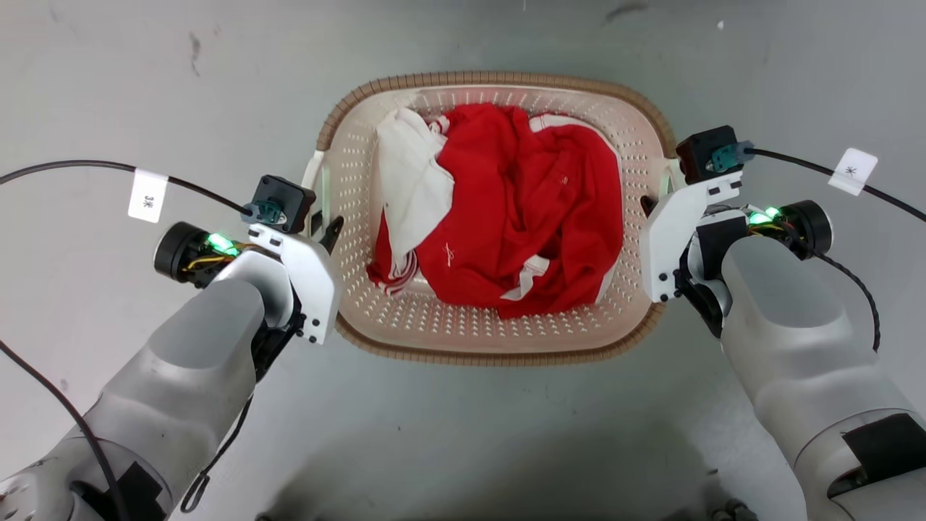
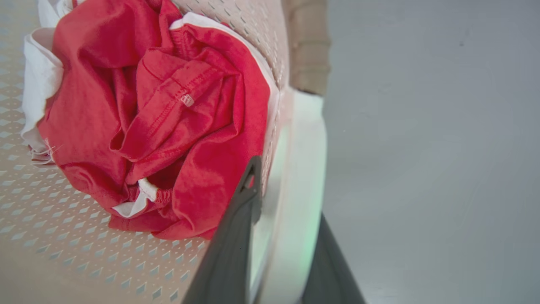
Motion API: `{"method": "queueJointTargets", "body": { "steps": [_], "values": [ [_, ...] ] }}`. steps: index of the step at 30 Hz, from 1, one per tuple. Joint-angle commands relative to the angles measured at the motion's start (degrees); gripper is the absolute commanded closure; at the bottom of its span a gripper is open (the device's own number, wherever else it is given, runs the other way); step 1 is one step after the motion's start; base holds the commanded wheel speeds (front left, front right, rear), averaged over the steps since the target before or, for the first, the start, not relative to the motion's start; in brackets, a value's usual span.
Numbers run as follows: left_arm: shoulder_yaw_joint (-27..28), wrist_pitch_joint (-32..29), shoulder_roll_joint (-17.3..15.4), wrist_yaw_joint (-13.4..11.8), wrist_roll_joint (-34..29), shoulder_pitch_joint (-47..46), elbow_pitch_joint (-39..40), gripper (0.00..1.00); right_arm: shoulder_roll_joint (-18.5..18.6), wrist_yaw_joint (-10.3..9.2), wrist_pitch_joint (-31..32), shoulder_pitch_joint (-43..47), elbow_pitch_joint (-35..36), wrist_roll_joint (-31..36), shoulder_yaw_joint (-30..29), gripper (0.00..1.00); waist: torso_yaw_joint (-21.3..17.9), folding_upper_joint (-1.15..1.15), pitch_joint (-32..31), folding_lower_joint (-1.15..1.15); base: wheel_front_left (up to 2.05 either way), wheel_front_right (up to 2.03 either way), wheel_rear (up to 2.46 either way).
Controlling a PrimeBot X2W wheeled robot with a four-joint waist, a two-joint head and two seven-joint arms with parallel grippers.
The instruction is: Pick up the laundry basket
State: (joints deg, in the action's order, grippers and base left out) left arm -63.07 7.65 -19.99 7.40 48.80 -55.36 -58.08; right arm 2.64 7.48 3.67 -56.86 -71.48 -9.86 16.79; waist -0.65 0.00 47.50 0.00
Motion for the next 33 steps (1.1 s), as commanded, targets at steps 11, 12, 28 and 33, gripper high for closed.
{"method": "queueJointTargets", "body": {
  "steps": [11, 12, 28, 33],
  "values": [
    [-7.94, -7.33, -3.88, 0.15, 9.74, 3.24, 6.74, 1.00, 0.46, 0.01, 9.26, 1.38, -1.68, 2.04, 1.99, 1.00, -0.40, 0.00, -11.69, 0.00, 0.00, 0.00, 0.00],
    [-8.16, -8.07, -4.21, 0.15, 10.91, 3.59, 7.40, 1.00, 0.46, 0.01, 10.01, 1.79, -1.74, 1.91, 2.24, 1.00, -0.43, 0.00, -12.95, 0.00, 0.00, 0.00, 0.00],
    [-10.37, -20.82, -9.47, 0.14, 16.66, 10.49, 15.43, 1.00, 0.59, 0.01, 22.98, 8.85, 1.31, -9.39, 10.52, 1.00, -0.66, 0.00, -32.47, 0.00, 0.00, 0.00, 0.00],
    [-10.46, -23.30, -10.55, 0.14, 17.51, 13.05, 16.98, 1.00, 0.67, 0.01, 25.82, 10.33, 1.75, -11.89, 13.04, 1.00, -0.73, 0.00, -37.24, 0.00, 0.00, 0.00, 0.00]
  ]
}}
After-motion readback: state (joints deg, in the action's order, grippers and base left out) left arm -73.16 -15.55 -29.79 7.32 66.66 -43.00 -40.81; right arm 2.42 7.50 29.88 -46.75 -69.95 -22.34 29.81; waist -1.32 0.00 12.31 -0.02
